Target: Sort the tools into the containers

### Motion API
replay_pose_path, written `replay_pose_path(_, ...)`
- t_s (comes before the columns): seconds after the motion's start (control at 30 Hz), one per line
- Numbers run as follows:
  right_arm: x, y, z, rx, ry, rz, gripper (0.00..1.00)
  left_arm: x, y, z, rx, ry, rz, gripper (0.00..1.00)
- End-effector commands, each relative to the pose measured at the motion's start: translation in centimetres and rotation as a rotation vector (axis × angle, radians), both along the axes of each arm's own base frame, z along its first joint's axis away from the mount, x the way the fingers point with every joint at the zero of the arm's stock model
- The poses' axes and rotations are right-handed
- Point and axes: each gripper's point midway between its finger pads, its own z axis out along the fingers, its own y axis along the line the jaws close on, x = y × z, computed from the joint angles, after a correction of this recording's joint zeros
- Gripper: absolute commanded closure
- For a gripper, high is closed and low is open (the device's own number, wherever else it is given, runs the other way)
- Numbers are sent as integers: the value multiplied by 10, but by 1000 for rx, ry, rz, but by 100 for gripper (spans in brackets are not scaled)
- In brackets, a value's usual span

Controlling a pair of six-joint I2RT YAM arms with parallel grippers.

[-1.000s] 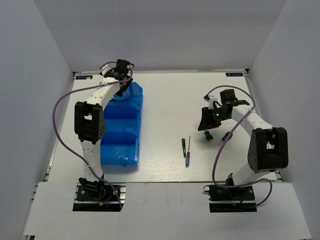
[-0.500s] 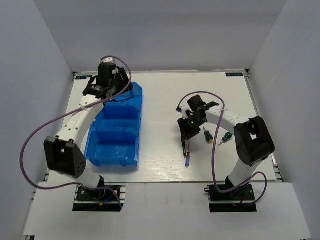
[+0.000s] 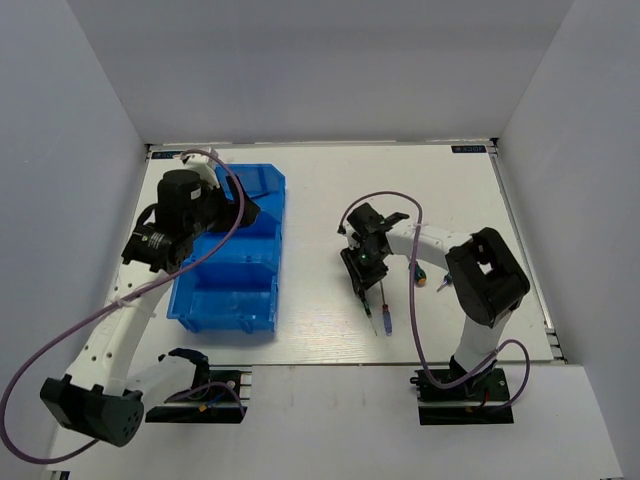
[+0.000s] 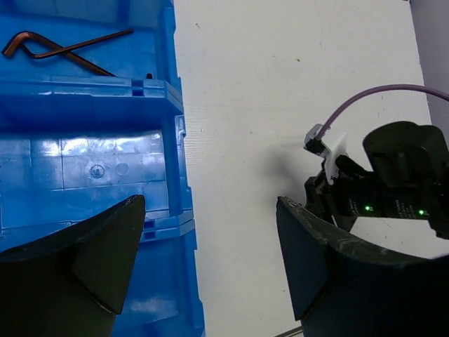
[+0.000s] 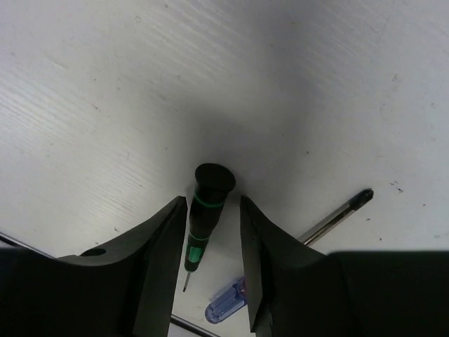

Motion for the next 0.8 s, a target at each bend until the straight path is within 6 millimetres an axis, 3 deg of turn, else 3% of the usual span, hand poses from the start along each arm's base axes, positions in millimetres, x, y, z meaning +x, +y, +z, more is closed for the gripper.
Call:
replay_pose_path(0.0, 0, -14, -25, -128, -3, -68, 59, -18, 1, -1, 12, 8, -34, 15)
replay_pose_path(0.13, -3, -14, -26, -156, -25, -25, 76, -32, 2, 4, 2, -2, -46, 15)
replay_pose_path(0.17, -3, -12, -25, -156, -27, -18, 87, -33, 0, 5, -4, 0, -57, 15)
replay_pose_path(0.27, 8, 1, -11, -113, -51, 16, 100, -44, -2, 8, -31, -7, -80, 15)
replay_pose_path(0.33, 25, 21, 15, -37, -84, 39, 100, -47, -4, 12, -41, -18, -93, 15)
replay_pose_path(0.37, 30, 25, 24, -19, -108, 98, 100, -51, -6, 16, -53, -29, -109, 15)
replay_pose_path(0.43, 48, 52, 62, 95, -178, 153, 100, -54, -7, 15, -57, -28, -118, 15)
replay_pose_path(0.5, 63, 67, 83, 166, -276, 279, 100, -61, -9, 22, -75, -49, -143, 16)
replay_pose_path(0.53, 73, 91, 115, 271, -325, 323, 100, -64, -8, 26, -78, -63, -143, 16)
replay_pose_path(0.57, 76, 101, 127, 315, -352, 373, 100, -62, -9, 28, -81, -74, -143, 16)
replay_pose_path(0.63, 89, 142, 171, 502, -415, 450, 100, -69, -9, 40, -95, -119, -154, 16)
replay_pose_path(0.67, 82, 156, 183, 592, -402, 492, 100, -69, -9, 46, -102, -147, -155, 16)
replay_pose_path(0.77, 90, 199, 219, 843, -467, 553, 100, -72, -11, 59, -120, -189, -176, 18)
